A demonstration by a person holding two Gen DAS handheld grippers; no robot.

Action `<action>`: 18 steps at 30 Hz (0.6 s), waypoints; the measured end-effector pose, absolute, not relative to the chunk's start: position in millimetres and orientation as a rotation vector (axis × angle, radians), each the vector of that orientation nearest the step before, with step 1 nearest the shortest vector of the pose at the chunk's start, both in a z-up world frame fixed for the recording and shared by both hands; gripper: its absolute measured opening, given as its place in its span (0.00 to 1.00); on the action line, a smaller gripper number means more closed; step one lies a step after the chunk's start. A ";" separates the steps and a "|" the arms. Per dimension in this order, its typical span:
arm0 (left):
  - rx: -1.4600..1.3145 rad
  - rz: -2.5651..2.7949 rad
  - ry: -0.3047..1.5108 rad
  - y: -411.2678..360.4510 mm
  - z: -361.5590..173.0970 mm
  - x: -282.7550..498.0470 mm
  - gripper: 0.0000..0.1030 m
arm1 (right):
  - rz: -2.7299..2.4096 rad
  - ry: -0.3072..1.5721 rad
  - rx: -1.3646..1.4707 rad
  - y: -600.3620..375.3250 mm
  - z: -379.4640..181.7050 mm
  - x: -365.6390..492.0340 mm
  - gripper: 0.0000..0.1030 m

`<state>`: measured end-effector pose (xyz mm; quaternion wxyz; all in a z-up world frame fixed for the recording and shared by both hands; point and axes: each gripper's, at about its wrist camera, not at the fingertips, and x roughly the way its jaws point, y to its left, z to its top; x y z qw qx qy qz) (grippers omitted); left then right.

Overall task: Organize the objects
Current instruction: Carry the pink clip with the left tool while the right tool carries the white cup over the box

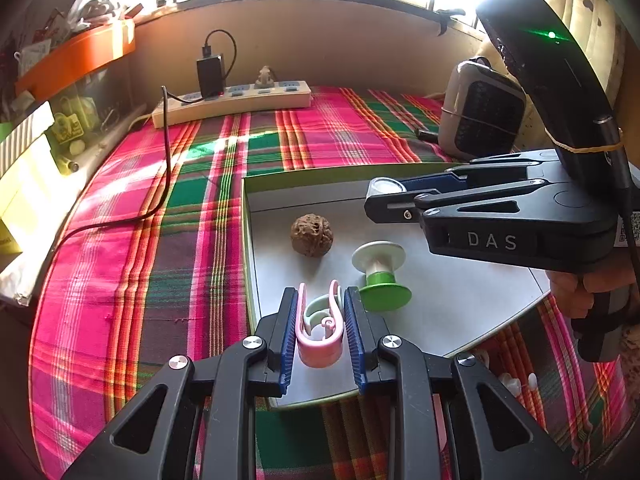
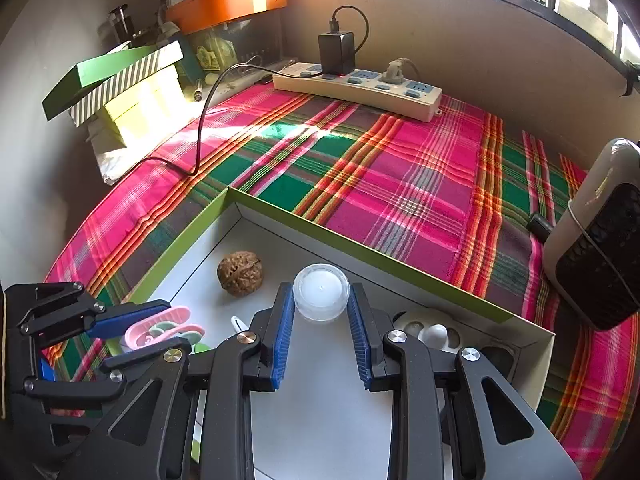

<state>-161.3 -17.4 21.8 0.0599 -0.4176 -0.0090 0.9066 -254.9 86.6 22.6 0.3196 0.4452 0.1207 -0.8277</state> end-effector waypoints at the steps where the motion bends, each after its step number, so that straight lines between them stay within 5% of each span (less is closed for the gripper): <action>1: -1.262 2.746 -0.024 -17.2 21.8 -162.6 0.21 | -2.169 0.314 1.177 86.0 21.4 -256.8 0.28; 18: -1.257 2.733 0.055 -8.5 17.7 -174.4 0.21 | -2.132 0.339 1.239 76.7 9.0 -268.5 0.28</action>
